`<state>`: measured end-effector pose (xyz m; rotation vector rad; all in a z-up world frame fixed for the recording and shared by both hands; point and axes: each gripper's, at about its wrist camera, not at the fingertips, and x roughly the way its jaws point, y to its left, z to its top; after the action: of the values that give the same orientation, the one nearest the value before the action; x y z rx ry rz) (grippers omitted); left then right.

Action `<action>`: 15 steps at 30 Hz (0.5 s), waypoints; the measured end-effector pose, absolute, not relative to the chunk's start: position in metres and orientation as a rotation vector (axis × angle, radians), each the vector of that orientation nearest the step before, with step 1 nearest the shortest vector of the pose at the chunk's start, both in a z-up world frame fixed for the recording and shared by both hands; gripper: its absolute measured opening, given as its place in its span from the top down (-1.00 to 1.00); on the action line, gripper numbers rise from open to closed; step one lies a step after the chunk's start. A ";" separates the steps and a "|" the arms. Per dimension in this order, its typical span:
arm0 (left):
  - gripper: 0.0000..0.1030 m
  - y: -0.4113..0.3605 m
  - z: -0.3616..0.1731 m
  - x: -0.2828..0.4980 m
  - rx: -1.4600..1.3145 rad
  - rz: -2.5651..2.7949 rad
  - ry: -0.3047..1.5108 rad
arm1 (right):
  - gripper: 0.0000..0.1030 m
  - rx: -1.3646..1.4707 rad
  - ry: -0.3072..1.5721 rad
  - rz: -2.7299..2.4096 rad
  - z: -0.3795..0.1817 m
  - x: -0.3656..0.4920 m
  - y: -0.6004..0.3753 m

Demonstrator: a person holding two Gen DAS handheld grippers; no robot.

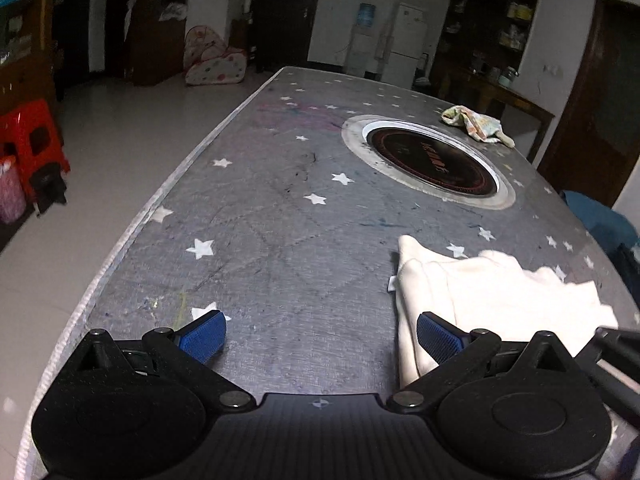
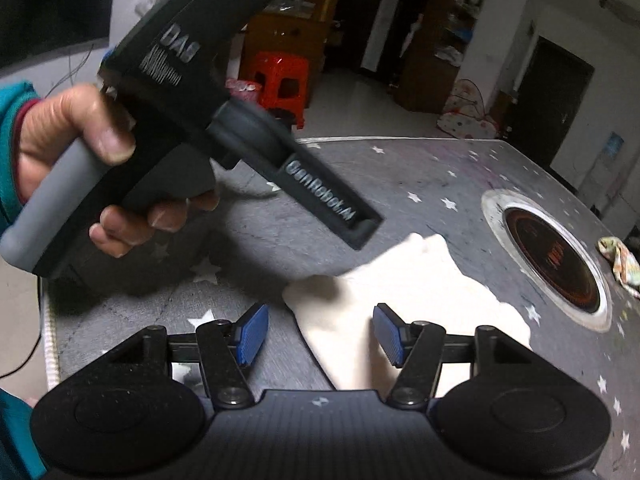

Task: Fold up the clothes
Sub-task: 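Grasp the shirt hem edge with the left gripper while the right gripper grasps beside it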

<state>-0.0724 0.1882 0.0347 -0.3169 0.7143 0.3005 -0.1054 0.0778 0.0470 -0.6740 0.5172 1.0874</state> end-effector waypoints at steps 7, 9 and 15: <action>-1.00 0.194 0.034 -0.072 -0.423 0.260 0.723 | 0.39 -0.695 0.532 1.054 0.037 -0.103 0.087; -1.00 0.194 0.034 -0.072 -0.460 0.240 0.727 | 0.62 -0.661 0.545 1.048 0.040 -0.099 0.084; -1.00 0.191 0.034 -0.065 -0.601 0.170 0.744 | 0.76 -0.481 0.603 1.055 0.058 -0.081 0.068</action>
<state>-0.0652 0.1905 0.0341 -0.6010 0.7438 0.1703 -0.0807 0.0677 0.0582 -0.4811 0.6028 1.0551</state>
